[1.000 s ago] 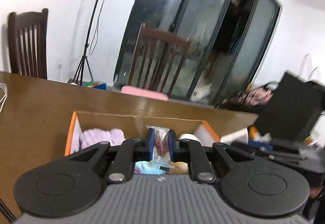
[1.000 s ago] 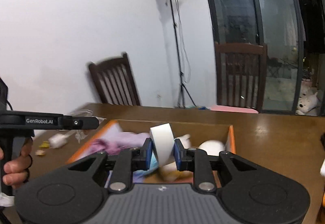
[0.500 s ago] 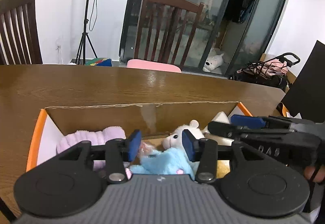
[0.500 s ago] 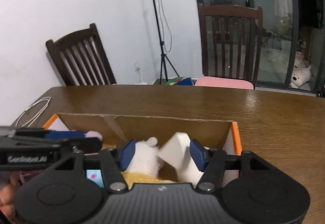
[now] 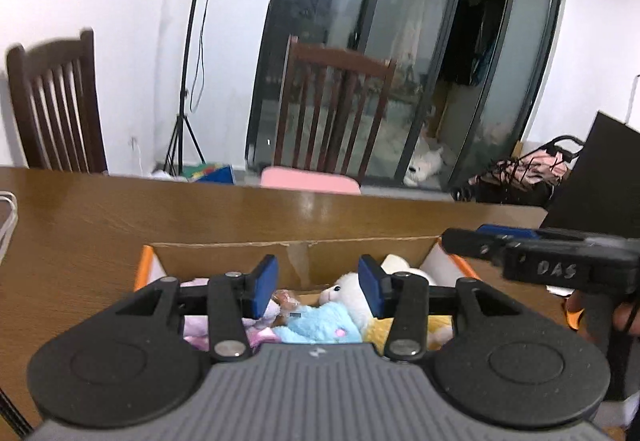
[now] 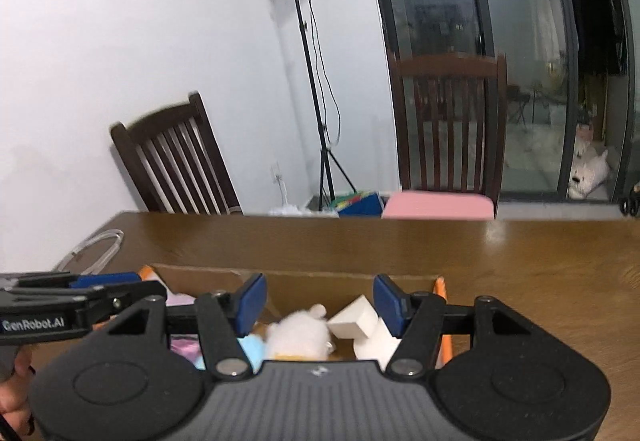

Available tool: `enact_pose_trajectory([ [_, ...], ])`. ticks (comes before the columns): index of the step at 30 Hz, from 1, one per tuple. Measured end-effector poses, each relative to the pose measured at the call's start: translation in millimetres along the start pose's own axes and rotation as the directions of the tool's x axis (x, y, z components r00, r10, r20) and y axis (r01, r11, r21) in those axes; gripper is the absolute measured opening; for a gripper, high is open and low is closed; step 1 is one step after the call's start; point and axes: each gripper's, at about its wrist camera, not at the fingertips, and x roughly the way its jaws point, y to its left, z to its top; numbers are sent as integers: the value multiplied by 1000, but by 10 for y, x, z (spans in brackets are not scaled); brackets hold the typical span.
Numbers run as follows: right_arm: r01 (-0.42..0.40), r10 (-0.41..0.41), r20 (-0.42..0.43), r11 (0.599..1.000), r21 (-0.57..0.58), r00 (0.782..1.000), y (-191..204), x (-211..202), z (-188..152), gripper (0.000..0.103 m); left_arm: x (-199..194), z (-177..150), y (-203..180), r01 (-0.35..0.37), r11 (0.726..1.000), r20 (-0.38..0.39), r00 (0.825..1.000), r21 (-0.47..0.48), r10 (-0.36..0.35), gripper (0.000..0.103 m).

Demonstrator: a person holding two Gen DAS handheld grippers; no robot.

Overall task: Organize soft objects
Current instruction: 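Withdraw both grippers from the box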

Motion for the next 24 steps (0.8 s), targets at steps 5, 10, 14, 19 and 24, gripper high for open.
enact_pose_trajectory([
  [5, 10, -6, 71, 998, -60, 997, 165, -726, 6, 69, -791, -209, -128, -3, 998, 95, 995, 65, -3, 56],
  [10, -10, 19, 118, 998, -69, 993, 281, -1455, -249, 74, -1562, -576, -177, -6, 997, 156, 988, 79, -7, 63],
  [14, 3, 10, 152, 997, -79, 988, 407, -1955, -592, 81, -2069, -887, -218, -12, 997, 203, 979, 73, -3, 77],
  [19, 10, 3, 166, 997, -76, 986, 536, -2378, -1106, 87, -2549, -1388, -265, -47, 996, 251, 968, 71, 27, 88],
  [24, -2, 10, 142, 998, -58, 990, 623, -2641, -1726, 88, -2809, -1966, -256, -91, 995, 254, 964, 41, 77, 93],
])
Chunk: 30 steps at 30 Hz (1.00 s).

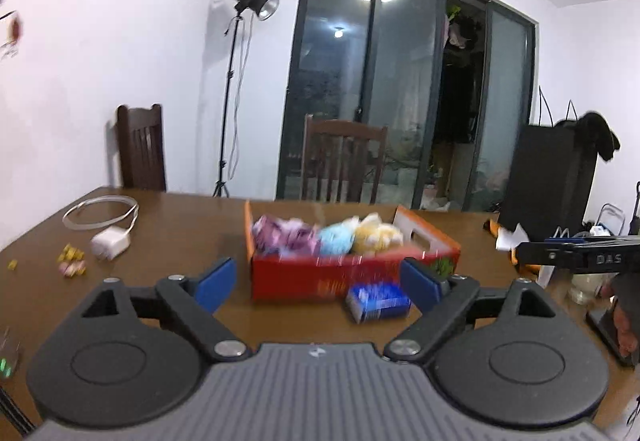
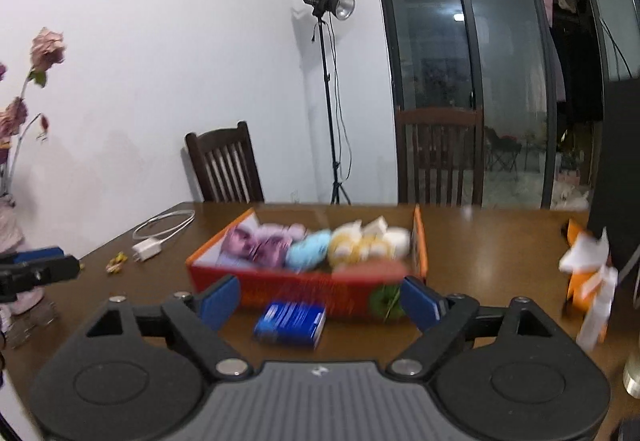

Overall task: Organize soft objects
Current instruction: 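Withdraw both grippers from the box, then grasp the blue-and-white carton with both grippers together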

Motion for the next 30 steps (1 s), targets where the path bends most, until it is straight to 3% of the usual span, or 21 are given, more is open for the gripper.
enact_pose_trajectory([
  [3, -12, 13, 26, 1000, -18, 1000, 107, -193, -332, 98, -170, -229, 1, -18, 1000, -20, 1000, -4, 17, 94],
  [8, -12, 12, 11, 999, -43, 1000, 228, -351, -722, 99, -146, -357, 12, -2, 1000, -73, 997, -26, 0, 94],
  [17, -28, 28, -46, 1000, 0, 999, 169, -91, -694, 96, 256, -385, -29, 16, 1000, -136, 991, -14, -18, 94],
  [19, -27, 28, -59, 1000, 16, 998, 125, 39, -672, 90, 405, -380, 0, 20, 999, -153, 988, -29, -24, 91],
  [21, -30, 33, -69, 999, 42, 997, 59, 194, -630, 88, 584, -352, 18, 25, 999, -171, 985, -39, -31, 79],
  [25, -17, 27, -109, 995, 94, 994, -65, 625, -498, 79, 1044, -263, 33, 60, 996, -197, 978, -69, -72, 65],
  [30, -49, 77, -150, 982, 184, 986, -224, 1243, -365, 56, 1683, -143, -20, 124, 987, -248, 958, -100, -145, 45],
])
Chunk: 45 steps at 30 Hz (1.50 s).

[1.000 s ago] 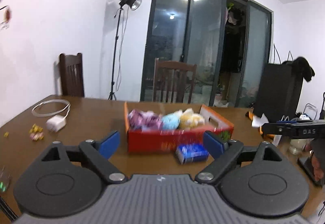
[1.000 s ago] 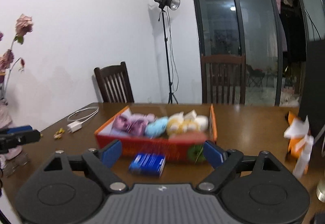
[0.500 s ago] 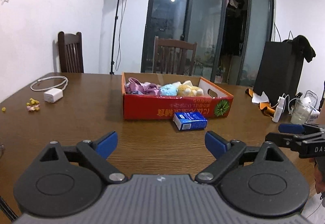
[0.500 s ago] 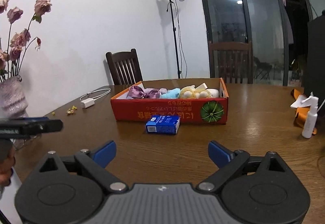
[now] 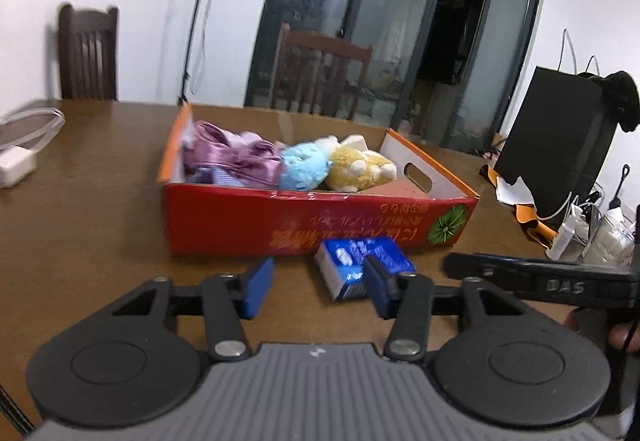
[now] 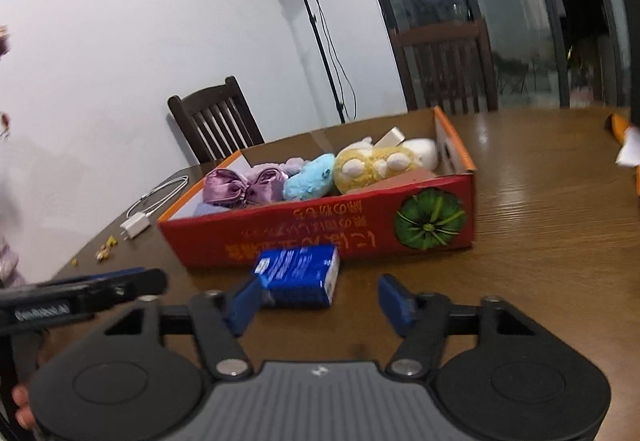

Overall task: Organize soft objects
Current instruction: 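Grasp the blue-and-white carton with both grippers together, then carry the blue carton into the box and lower it in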

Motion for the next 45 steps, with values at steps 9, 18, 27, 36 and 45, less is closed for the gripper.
enact_pose_trajectory([
  [9, -32, 34, -55, 999, 34, 998, -71, 670, 184, 29, 785, 76, 94, 125, 986, -140, 980, -108, -139, 34],
  [18, -89, 99, -73, 988, 128, 992, -233, 747, 103, 23, 841, 22, 267, 166, 962, -138, 970, -218, -198, 27],
  [27, -113, 121, -86, 990, 87, 989, -8, 315, -38, 21, 278, -94, 83, 153, 974, -106, 979, -170, -172, 21],
  [36, -156, 159, -120, 987, 33, 980, 326, -489, -507, 21, -589, -589, -126, 139, 967, -119, 979, -214, -168, 21],
  [45, -148, 154, -142, 988, 51, 978, 411, -650, -760, 23, -686, -812, -84, 127, 963, -140, 977, -238, -163, 29],
])
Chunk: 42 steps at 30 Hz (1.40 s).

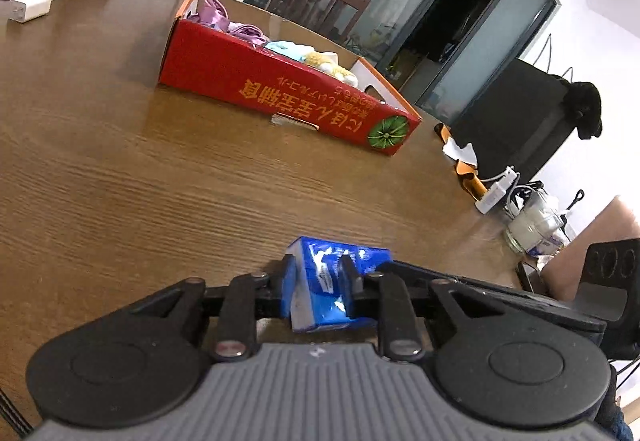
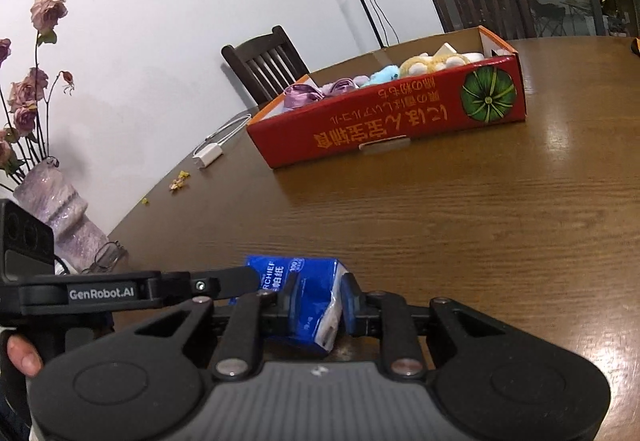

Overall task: Organize soft objects
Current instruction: 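Carry the blue carton into the box and lower it in, then open the grippers and withdraw them from the box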

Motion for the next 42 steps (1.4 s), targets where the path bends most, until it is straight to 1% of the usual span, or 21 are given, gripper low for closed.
enact_pose_trajectory([
  [2, 3, -3, 10, 1000, 0, 1000, 11, -24, -13, 23, -42, -10, 1, 2, 1000, 11, 1000, 3, -2, 33],
  [6, 5, -5, 22, 1000, 5, 1000, 18, -50, 18, 23, -61, -3, 8, 6, 1000, 5, 1000, 1, -6, 33],
  [10, 3, -3, 7, 1000, 5, 1000, 18, -5, 11, 23, -20, -34, 34, 23, 1000, -27, 999, 1, -23, 33],
  [13, -7, 7, -15, 1000, 16, 1000, -8, 46, 2, 23, 11, -42, 60, 33, 999, -36, 999, -8, -33, 27],
  [15, -2, 2, -18, 1000, 13, 1000, -5, 53, 28, 19, 4, -1, 48, 21, 1000, -22, 1000, -2, -21, 20],
  [16, 5, -5, -11, 1000, 7, 1000, 6, 44, 59, 15, -14, 51, 33, 28, 1000, -1, 1000, 4, -28, 20],
  [18, 5, -5, 29, 1000, 1, 1000, 31, -8, 209, 15, -68, 228, -27, 61, 998, 54, 997, 32, -63, 20],
  [20, 0, 2, 94, 1000, -21, 996, 63, -75, 443, 15, -91, 490, -96, 87, 994, 113, 989, 64, -94, 20],
  [23, -10, 22, 174, 997, -70, 984, 86, -81, 926, 15, -1, 985, -181, 86, 991, 170, 980, 105, -103, 20],
  [25, 1, 20, 206, 995, -101, 978, 73, 15, 1270, 15, 126, 1304, -223, 74, 988, 193, 976, 134, -100, 20],
  [26, 7, 16, 212, 994, -108, 977, 45, 101, 1438, 15, 227, 1483, -223, 63, 989, 197, 976, 132, -89, 20],
  [29, 10, 4, 188, 997, -75, 982, -136, 457, 1866, 15, 551, 1848, -168, 34, 992, 174, 983, 119, -54, 20],
  [31, 5, 1, 141, 999, -41, 990, -299, 747, 2058, 15, 812, 1991, -82, -2, 995, 136, 991, 104, -12, 20],
  [33, 1, -1, 79, 1000, 5, 997, -475, 1052, 2178, 15, 1036, 2044, 10, -35, 995, 97, 995, 92, 26, 20],
  [35, 9, -10, 27, 1000, 28, 1000, -615, 1286, 2219, 15, 1262, 2056, 83, -68, 993, 45, 997, 94, 64, 20],
  [36, 26, -26, -7, 999, 28, 1000, -671, 1416, 2228, 15, 1340, 2046, 114, -82, 991, 24, 996, 102, 80, 20],
  [38, 65, -65, -49, 998, 8, 997, -709, 1591, 2195, 15, 1480, 1993, 146, -105, 987, -8, 994, 120, 107, 20],
  [40, 114, -117, -71, 993, -37, 991, -695, 1701, 2135, 17, 1563, 1912, 190, -114, 985, -22, 993, 127, 118, 21],
  [42, 132, -138, -82, 989, -66, 987, -696, 1769, 2062, 18, 1598, 1873, 194, -132, 979, -12, 991, 157, 135, 22],
])
